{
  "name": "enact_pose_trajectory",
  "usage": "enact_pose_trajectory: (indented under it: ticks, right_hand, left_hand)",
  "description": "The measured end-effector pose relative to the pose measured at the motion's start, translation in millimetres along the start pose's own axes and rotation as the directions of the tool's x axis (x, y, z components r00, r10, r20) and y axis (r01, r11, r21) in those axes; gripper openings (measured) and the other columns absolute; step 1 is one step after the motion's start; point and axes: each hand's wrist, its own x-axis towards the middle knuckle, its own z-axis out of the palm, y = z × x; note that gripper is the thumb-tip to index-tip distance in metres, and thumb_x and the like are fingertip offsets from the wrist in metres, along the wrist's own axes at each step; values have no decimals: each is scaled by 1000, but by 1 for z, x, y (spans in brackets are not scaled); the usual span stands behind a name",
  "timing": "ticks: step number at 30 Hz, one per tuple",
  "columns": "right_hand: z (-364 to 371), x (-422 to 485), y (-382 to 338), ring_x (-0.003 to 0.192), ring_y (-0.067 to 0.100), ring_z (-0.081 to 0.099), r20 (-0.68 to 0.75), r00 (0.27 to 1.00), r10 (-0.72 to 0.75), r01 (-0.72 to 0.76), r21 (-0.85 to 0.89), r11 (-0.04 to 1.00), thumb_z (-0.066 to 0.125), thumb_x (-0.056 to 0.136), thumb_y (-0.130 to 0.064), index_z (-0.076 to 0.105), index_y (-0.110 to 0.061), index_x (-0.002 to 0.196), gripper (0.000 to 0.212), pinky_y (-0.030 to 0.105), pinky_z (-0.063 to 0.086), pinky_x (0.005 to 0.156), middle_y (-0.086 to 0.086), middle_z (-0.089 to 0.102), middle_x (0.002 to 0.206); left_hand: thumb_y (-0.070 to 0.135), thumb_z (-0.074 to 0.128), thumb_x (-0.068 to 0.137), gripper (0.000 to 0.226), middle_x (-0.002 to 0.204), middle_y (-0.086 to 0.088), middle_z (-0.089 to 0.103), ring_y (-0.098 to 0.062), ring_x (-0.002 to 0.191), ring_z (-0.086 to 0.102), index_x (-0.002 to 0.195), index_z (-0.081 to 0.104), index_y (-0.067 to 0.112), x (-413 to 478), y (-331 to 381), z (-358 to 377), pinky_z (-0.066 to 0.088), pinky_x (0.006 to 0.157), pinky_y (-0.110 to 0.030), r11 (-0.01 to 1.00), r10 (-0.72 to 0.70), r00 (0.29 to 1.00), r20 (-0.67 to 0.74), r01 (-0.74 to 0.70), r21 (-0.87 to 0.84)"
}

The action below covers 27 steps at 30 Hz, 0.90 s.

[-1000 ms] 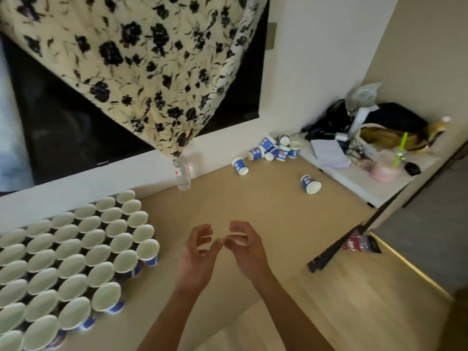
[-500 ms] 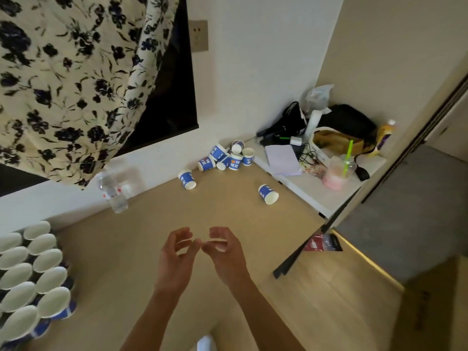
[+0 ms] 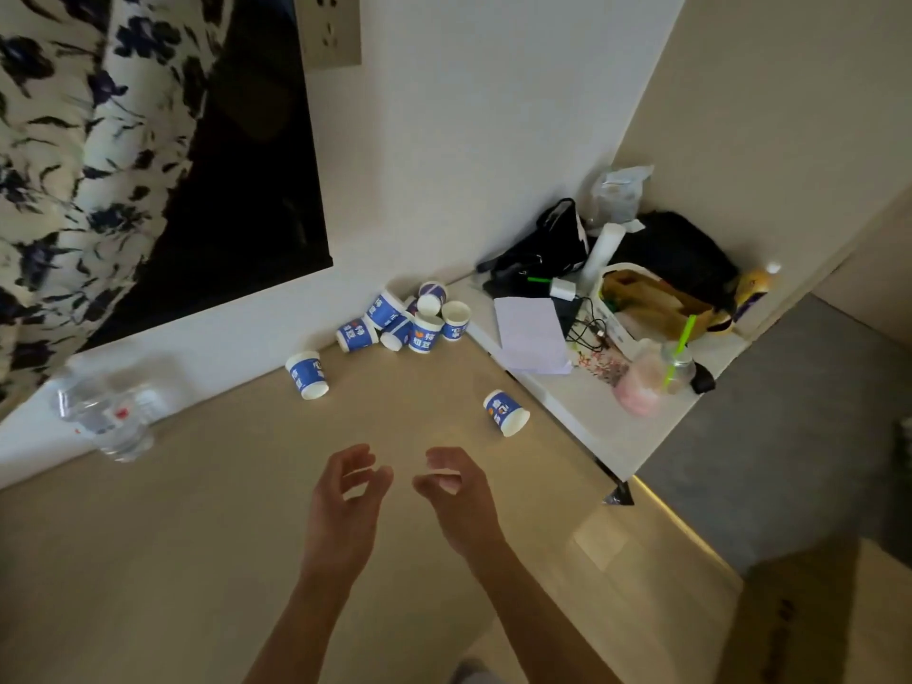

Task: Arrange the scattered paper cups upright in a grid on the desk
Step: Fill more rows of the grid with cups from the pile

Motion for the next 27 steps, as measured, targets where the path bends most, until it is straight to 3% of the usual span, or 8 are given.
enact_pose_trajectory:
  ticks: [4, 9, 11, 13, 16, 19, 22, 27]
  right_hand:
    - [-12, 50, 3, 85, -4, 67, 38, 999, 1, -1, 13, 1000, 75, 70, -30, 67, -11, 109, 44, 18, 51, 82, -1, 70, 104]
    - [-32, 115, 10, 81, -7, 66, 120, 993, 20, -22, 18, 1000, 79, 81, -5, 65, -6, 113, 34, 12, 50, 76, 3, 66, 107]
    - [-46, 140, 14, 82, -12, 65, 143, 990, 15, -12, -20, 1000, 76, 85, -8, 64, -12, 115, 33, 11, 49, 75, -4, 65, 108]
    - [-60, 166, 18, 94, -3, 66, 122, 992, 10, -3, -60, 998, 77, 84, -14, 62, -19, 117, 36, 20, 52, 82, -9, 65, 111]
    - [-79, 203, 37, 105, 22, 61, 27, 999, -43, 47, -183, 982, 77, 79, -16, 59, -12, 123, 48, 27, 45, 86, 2, 60, 117]
    - [-96, 230, 60, 115, 29, 54, 20, 998, -53, 56, -420, 906, 77, 75, -14, 54, -6, 131, 62, 34, 42, 93, 11, 55, 128]
    - [-107, 243, 84, 119, 35, 53, 69, 993, -97, 119, -623, 773, 78, 66, -11, 54, -7, 130, 69, 43, 44, 94, 13, 56, 126]
    - [-112, 247, 112, 124, 35, 51, 87, 994, -63, 107, -758, 644, 77, 67, -18, 49, -11, 136, 75, 44, 46, 96, 14, 51, 138]
  left_hand:
    - [17, 73, 89, 27, 109, 6, 69, 1, 97, 65, 114, 63, 21, 17, 1, 27, 45, 68, -8, 998, -42, 998, -36, 44, 40]
    - [16, 73, 88, 26, 109, 5, 69, -5, 99, 66, 112, 64, 20, 39, 5, 61, 45, 66, -4, 993, -89, 991, -103, 96, 69]
    - [14, 73, 88, 25, 109, 4, 70, -1, 97, 65, 111, 64, 19, 48, 9, 75, 44, 66, -3, 990, -101, 987, -126, 113, 90]
    - [13, 73, 89, 24, 109, 3, 70, -1, 96, 65, 111, 64, 17, 57, 12, 89, 44, 66, -3, 988, -108, 982, -153, 124, 94]
    - [12, 72, 89, 24, 109, 3, 70, 0, 94, 66, 111, 64, 18, 67, 12, 107, 45, 67, -4, 987, -112, 973, -201, 132, 88]
    - [13, 73, 88, 23, 107, 7, 70, 6, 89, 65, 108, 64, 22, 69, 8, 119, 46, 67, -5, 983, -141, 958, -249, 164, 78]
    - [14, 74, 88, 23, 105, 9, 70, 8, 87, 65, 105, 63, 25, 66, 3, 129, 47, 67, -5, 975, -159, 951, -266, 194, 111]
    - [14, 74, 88, 24, 105, 8, 70, 10, 87, 64, 108, 64, 22, 63, -3, 137, 48, 67, -6, 964, -173, 946, -274, 220, 150]
